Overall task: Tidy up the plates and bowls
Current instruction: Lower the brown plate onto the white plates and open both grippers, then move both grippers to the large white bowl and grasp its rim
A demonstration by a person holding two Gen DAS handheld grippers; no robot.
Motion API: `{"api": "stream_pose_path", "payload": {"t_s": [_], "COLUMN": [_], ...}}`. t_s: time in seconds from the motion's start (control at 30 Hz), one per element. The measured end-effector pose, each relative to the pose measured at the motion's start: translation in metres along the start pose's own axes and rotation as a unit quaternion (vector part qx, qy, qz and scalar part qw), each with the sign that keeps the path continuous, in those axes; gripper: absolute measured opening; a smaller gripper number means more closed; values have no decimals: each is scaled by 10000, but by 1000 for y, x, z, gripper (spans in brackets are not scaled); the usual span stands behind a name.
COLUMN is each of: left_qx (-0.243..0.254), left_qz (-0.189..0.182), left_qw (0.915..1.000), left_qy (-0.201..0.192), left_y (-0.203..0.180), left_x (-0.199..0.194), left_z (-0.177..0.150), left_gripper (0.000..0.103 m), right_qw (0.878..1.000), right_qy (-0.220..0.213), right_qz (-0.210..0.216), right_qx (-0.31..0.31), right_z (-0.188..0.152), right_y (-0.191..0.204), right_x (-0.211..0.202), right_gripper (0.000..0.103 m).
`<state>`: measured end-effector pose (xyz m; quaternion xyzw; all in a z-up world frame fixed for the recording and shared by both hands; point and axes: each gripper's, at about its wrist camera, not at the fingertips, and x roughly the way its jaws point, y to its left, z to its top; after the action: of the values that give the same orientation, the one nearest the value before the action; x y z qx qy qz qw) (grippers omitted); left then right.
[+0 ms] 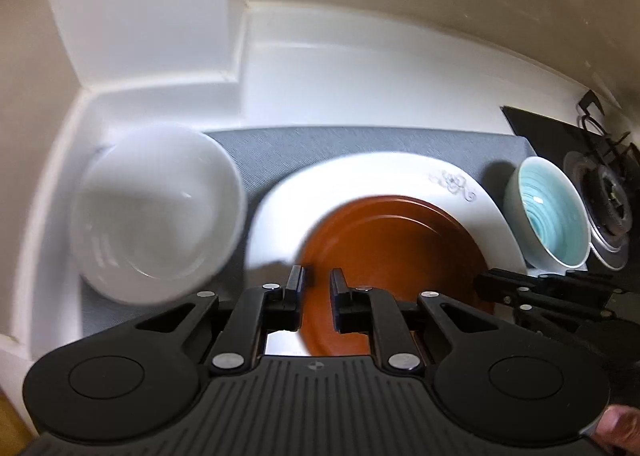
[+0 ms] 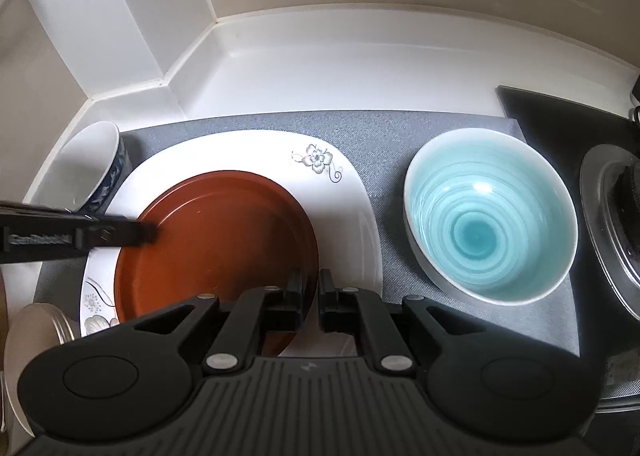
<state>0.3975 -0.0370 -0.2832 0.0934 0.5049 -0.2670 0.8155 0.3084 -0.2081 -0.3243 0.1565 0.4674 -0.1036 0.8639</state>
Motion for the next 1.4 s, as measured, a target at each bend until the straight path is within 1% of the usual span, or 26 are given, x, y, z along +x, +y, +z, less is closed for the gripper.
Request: {"api": "stream_pose_path", "payload": {"t_s": [0.13, 0.2, 0.23, 0.27, 0.37, 0.4, 0.47, 0.5, 0.53, 0.63, 0.7, 0.8, 0.83, 0.87, 0.9, 0.97, 1.03, 1.07, 1.1, 1.13, 1.17, 1.23, 1.3, 1.33, 1.4], "left_qx": [-398, -526, -504, -462, -111, -53, 11, 20, -3, 20, 94, 55, -4, -48, -90, -185, -278, -358, -464, -606, -796, -1106, -1259, -1368, -1678], "left_qz": [-173, -461, -609, -665, -415, -322, -228, -189, -143, -61, -4, -47, -67, -74, -75, -112, -145, -17, -8, -63, -142, -249, -106, -97, -48], "left_qw": [9987, 9969, 9959, 9957, 9986, 9991, 9994, 9994, 9994, 9996, 9996, 9995, 9994, 9994, 9996, 9997, 9995, 9992, 9986, 9977, 9961, 9923, 9892, 9865, 9802], "left_qy": [253, 368, 437, 451, 293, 273, 278, 292, 301, 278, 256, 323, 342, 321, 265, 80, -93, -188, -246, -293, -360, -509, -747, -897, -1047], "left_y": [18, 25, 25, 23, 10, 8, 2, 0, 0, -5, -9, -7, -5, -2, 2, 12, 22, 28, 34, 41, 49, 62, 73, 80, 94], "left_x": [7, 12, 15, 17, 18, 18, 22, 23, 23, 25, 28, 27, 25, 23, 18, 6, -7, -13, -18, -22, -26, -34, -46, -51, -54], "left_z": [1, 2, 2, 2, 3, 4, 5, 5, 5, 6, 7, 6, 5, 4, 2, -2, -6, -8, -10, -12, -15, -20, -25, -28, -31], "left_gripper": [16, 22, 24, 25, 24, 18, 17, 13, 13, 13, 13, 14, 15, 20, 29, 32, 34, 42, 42, 42, 42, 43, 43, 44, 52], "right_qw": [10000, 9999, 9999, 9998, 9997, 9997, 9998, 9998, 9998, 9994, 9986, 9984, 9986, 9986, 9980, 9968, 9958, 9957, 9956, 9955, 9955, 9949, 9946, 9944, 9937], "right_qy": [7, 3, -20, -27, -98, -108, -138, -156, -177, -301, -402, -421, -438, -482, -585, -731, -836, -860, -879, -898, -920, -998, -1029, -1047, -1065], "right_qz": [-3, 30, 29, 34, 86, 58, -30, -54, -80, -162, -297, -326, -278, -231, -219, -238, -273, -245, -194, -142, -87, -1, 88, 157, 342], "right_qx": [93, 132, 148, 175, 213, 189, 104, 78, 64, 38, -170, -207, -124, -4, 105, 217, 238, 249, 258, 251, 225, 134, 61, 39, -36], "right_z": [0, 0, -1, -1, -3, -2, 0, 0, 1, 0, 0, 0, -1, -2, -4, -7, -8, -7, -6, -5, -3, 1, 7, 10, 17], "right_y": [-3, -4, -4, -5, -8, -7, -5, -5, -5, -4, 1, 1, 0, -3, -6, -8, -7, -6, -4, -2, 1, 9, 18, 22, 32], "right_x": [-1, -3, -4, -4, -5, -5, -5, -6, -6, -5, -4, -4, -6, -8, -12, -20, -26, -28, -30, -31, -32, -34, -35, -35, -35], "right_gripper": [8, 8, 10, 14, 19, 19, 20, 20, 20, 19, 19, 21, 24, 29, 32, 38, 39, 42, 44, 49, 54, 57, 57, 57, 57]}}
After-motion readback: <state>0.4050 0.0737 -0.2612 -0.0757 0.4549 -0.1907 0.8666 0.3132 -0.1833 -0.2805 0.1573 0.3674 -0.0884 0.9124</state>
